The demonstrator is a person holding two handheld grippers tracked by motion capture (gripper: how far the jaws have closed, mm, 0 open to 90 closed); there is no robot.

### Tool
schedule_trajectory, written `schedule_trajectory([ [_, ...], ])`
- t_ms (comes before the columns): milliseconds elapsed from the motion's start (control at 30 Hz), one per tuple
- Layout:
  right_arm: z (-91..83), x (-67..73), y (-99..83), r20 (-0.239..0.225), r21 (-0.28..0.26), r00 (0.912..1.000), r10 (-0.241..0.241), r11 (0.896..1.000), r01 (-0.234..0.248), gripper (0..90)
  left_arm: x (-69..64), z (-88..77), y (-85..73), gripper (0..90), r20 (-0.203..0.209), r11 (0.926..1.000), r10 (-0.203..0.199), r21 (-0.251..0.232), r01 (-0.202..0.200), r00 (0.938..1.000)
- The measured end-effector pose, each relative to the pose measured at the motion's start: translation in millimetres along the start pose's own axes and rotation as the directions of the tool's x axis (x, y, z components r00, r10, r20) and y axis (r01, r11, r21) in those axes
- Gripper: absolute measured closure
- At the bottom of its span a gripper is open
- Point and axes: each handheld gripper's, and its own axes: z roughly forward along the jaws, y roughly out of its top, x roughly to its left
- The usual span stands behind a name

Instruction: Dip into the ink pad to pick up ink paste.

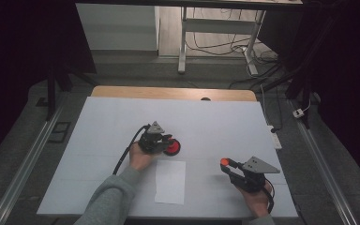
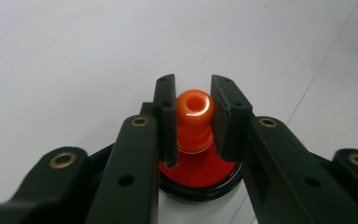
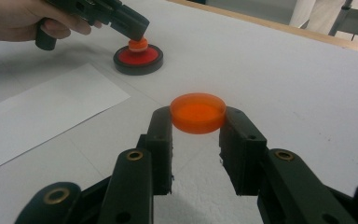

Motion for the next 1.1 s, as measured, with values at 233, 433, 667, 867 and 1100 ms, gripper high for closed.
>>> schedule_trajectory([
  [233,0.1,0.0,-0.1,0.001,0.001,1.0,0.0,1.0,0.0,64.8,-1.2,3.5,-4.6,72.8,0.003,0.9999,-0.011,-0.005,0.011,0.9999],
  [433,0.7,0.7,-0.2,-0.002,0.002,1.0,-0.002,1.0,0.002,64.8,-6.9,3.7,-4.9,73.0,-0.032,0.9999,0.012,0.004,-0.012,0.9994],
  [667,0.7,0.8,-0.4,0.0,0.003,1.0,-0.002,1.0,0.002,64.8,-9.0,3.0,-7.8,73.1,-0.046,0.9996,0.029,-0.006,-0.029,0.9985],
  [867,1.0,1.1,-0.3,0.0,0.005,1.0,-0.005,1.0,0.005,64.8,-10.0,2.9,-9.8,73.2,-0.051,0.9993,0.032,-0.016,-0.033,0.9982],
  [1100,0.4,0.7,-0.3,0.003,0.002,1.0,-0.003,1.0,0.003,64.8,-9.4,3.2,-10.0,73.2,-0.048,0.9994,0.029,-0.018,-0.03,0.9984],
])
